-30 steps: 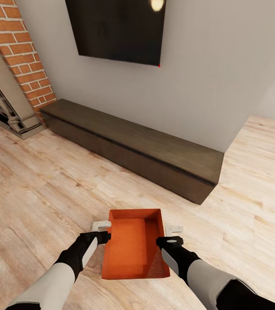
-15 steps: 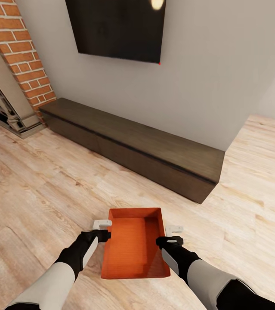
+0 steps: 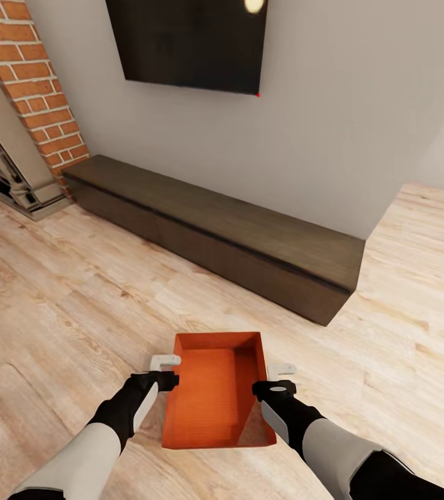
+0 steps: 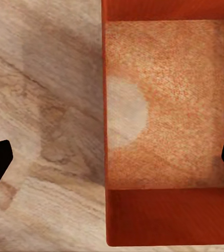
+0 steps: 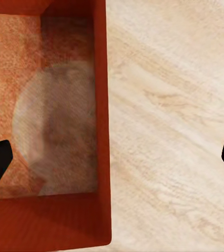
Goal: Move the two storage containers from the living room to the garage. In the garage, place one container on the floor and stack the other container on top of it (either order is fine).
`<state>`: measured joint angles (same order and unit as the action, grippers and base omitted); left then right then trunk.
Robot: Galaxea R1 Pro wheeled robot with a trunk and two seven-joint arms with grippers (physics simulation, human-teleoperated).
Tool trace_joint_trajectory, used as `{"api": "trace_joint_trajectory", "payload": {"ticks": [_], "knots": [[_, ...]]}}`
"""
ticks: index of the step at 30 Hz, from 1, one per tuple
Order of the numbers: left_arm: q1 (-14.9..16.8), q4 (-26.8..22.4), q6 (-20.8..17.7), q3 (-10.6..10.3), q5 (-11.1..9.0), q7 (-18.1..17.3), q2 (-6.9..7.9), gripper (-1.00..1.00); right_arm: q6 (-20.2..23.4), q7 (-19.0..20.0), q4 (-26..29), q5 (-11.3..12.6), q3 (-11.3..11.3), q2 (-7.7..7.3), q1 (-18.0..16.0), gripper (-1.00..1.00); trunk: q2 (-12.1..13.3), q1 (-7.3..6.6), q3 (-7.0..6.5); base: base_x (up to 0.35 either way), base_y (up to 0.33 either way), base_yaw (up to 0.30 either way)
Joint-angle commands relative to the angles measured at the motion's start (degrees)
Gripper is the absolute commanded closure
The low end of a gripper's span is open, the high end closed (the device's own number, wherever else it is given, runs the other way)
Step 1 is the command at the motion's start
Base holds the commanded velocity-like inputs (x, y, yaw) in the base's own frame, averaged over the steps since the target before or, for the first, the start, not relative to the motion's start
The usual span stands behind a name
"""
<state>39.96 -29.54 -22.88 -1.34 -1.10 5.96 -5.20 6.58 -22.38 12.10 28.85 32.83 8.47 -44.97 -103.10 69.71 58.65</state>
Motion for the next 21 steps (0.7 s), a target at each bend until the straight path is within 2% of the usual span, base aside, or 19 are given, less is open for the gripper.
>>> {"api": "trace_joint_trajectory", "payload": {"ticks": [1, 4, 8, 13, 19, 21], "knots": [[0.0, -0.1, -0.3, -0.1, -0.1, 0.3, 0.01, -1.00, 0.4, -0.4, 0.1, 0.2, 0.5, -0.03, 0.0, -1.00, -0.4, 0.22, 0.22, 0.000, 0.000, 0.000], [0.0, 0.0, -0.3, -0.2, -0.1, 0.3, 0.00, -1.00, 0.4, -0.4, 0.1, 0.3, 0.5, -0.03, 0.0, -1.00, -1.6, 0.88, 0.76, 0.000, 0.000, 0.000], [0.0, 0.1, -0.3, -0.2, -0.1, 0.4, -0.10, -1.00, 0.4, -0.4, 0.1, 0.3, 0.5, -0.09, 0.0, -1.00, -1.6, 0.88, 0.76, 0.000, 0.000, 0.000], [0.0, 0.5, -0.6, -0.2, -0.5, 0.5, -0.15, -1.00, 0.4, -0.4, 0.1, 0.3, 0.5, -0.11, 0.0, -1.00, -3.6, 1.98, 1.66, 0.000, 0.000, 0.000], [0.0, 0.2, -5.6, 0.0, -0.3, 0.8, -0.08, -1.00, 0.4, -0.4, 0.1, 0.3, 0.5, -0.24, 0.0, -1.00, -6.0, 3.29, 2.74, 0.000, 0.000, 0.000], [0.0, 0.1, -5.9, 0.0, -0.2, 0.9, -0.09, -1.00, 0.4, -0.4, 0.1, 0.3, 0.5, -0.27, 0.0, -1.00, -6.9, 3.73, 3.10, 0.000, 0.000, 0.000]]}}
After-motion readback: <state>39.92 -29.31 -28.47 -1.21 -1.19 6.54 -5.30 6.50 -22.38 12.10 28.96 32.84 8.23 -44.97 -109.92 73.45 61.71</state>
